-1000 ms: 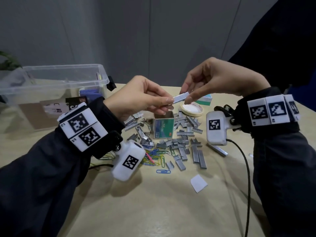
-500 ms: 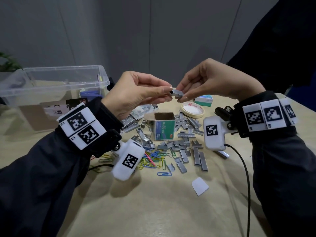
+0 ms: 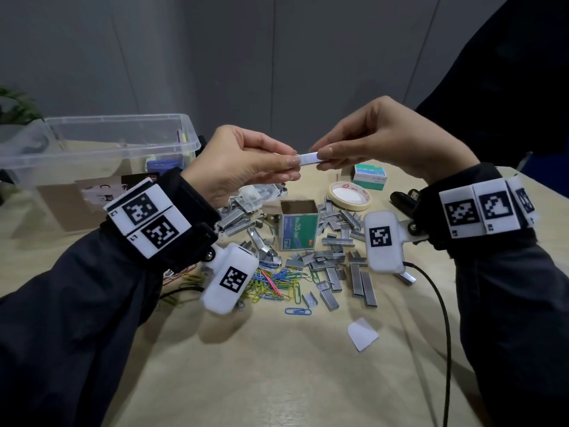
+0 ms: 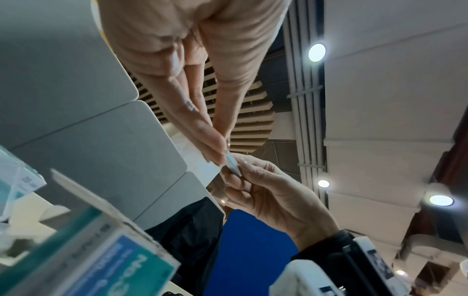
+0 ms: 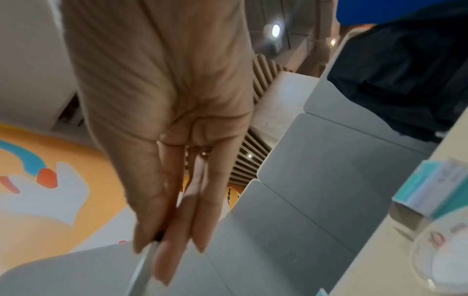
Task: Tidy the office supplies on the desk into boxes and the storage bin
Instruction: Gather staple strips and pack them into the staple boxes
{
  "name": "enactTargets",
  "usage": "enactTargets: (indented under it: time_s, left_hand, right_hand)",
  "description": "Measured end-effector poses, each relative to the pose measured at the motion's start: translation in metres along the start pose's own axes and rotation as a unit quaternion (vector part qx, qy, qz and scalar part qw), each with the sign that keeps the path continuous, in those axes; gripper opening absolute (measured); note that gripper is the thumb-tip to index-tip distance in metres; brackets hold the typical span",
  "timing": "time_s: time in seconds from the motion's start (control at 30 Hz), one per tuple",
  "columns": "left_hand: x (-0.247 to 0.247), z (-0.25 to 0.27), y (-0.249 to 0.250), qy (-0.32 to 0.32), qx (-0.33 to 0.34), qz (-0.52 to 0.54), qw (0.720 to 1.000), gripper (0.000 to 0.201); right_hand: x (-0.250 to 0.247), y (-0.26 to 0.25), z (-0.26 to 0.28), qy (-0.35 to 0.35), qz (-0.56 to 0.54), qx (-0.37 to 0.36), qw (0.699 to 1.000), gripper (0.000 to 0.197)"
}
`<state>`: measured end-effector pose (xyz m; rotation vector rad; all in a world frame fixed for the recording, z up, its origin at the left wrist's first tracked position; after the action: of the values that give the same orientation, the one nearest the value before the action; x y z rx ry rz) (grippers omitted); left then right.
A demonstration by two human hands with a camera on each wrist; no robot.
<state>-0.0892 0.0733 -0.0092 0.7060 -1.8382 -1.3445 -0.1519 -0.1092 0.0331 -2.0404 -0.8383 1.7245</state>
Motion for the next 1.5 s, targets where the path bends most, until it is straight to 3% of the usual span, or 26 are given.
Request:
enactTargets:
  time_s: [0.17, 0.23, 0.3, 0.43, 0.53, 0.67, 0.83, 1.0, 1.3, 1.5]
  left_hand:
    - [-0.005, -0.003, -0.005, -0.030, -0.009, -0.120, 0.992, 0.030]
    - [-0.008, -0.007, -0.006, -0.038, 0.002, -0.201, 0.979, 0.039]
    - [-0.010, -0.009, -0.006, -0.049, 0.023, -0.306, 0.950, 0.048]
    - [-0.004, -0.008, -0.014, -0.129, 0.014, -0.476, 0.870, 0.042]
    - [0.002, -0.010, -0.019, -0.146, 0.028, -0.508, 0.849, 0.042]
    - [0.004, -0.013, -0.022, -0.121, 0.039, -0.492, 0.862, 0.051]
    - [0.004, -0.011, -0.024, -0.143, 0.027, -0.468, 0.872, 0.047]
    - [0.009, -0.003, -0.026, -0.181, 0.027, -0.476, 0.861, 0.044]
    - [0.012, 0.010, -0.031, -0.190, 0.065, -0.514, 0.834, 0.038]
    - [0.012, 0.010, -0.030, -0.194, 0.054, -0.507, 0.838, 0.036]
  right_hand:
    - [0.004, 0.007, -0.004, -0.010, 0.003, 0.050, 0.999, 0.023]
    - [0.005, 0.008, -0.004, -0.017, 0.026, 0.061, 0.998, 0.020]
    - [0.005, 0.009, -0.004, -0.023, 0.040, 0.071, 0.996, 0.019]
    - [0.007, 0.005, 0.000, -0.014, 0.069, 0.084, 0.994, 0.011]
    - [0.010, 0.001, 0.004, 0.008, 0.089, 0.084, 0.992, 0.008]
    - [0.015, -0.002, 0.008, 0.007, 0.157, 0.086, 0.984, 0.007]
    - [0.020, -0.007, 0.010, 0.000, 0.214, 0.078, 0.974, 0.010]
    - [0.029, -0.011, 0.018, -0.013, 0.269, 0.055, 0.962, 0.015]
    - [0.032, -0.012, 0.047, 0.015, 0.287, 0.031, 0.957, 0.012]
    - [0.046, -0.015, 0.056, 0.017, 0.374, 0.045, 0.926, 0.010]
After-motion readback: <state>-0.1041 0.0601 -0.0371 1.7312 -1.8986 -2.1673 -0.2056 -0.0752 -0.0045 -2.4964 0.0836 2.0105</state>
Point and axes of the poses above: each hand's wrist, its own z-axis away from the middle knuckle, its own x-axis out of the palm, y = z × x, the point moved 3 cm from there along -z, towards the middle knuckle, and after that the axes turned 13 degrees about z, right-handed, at the moved point
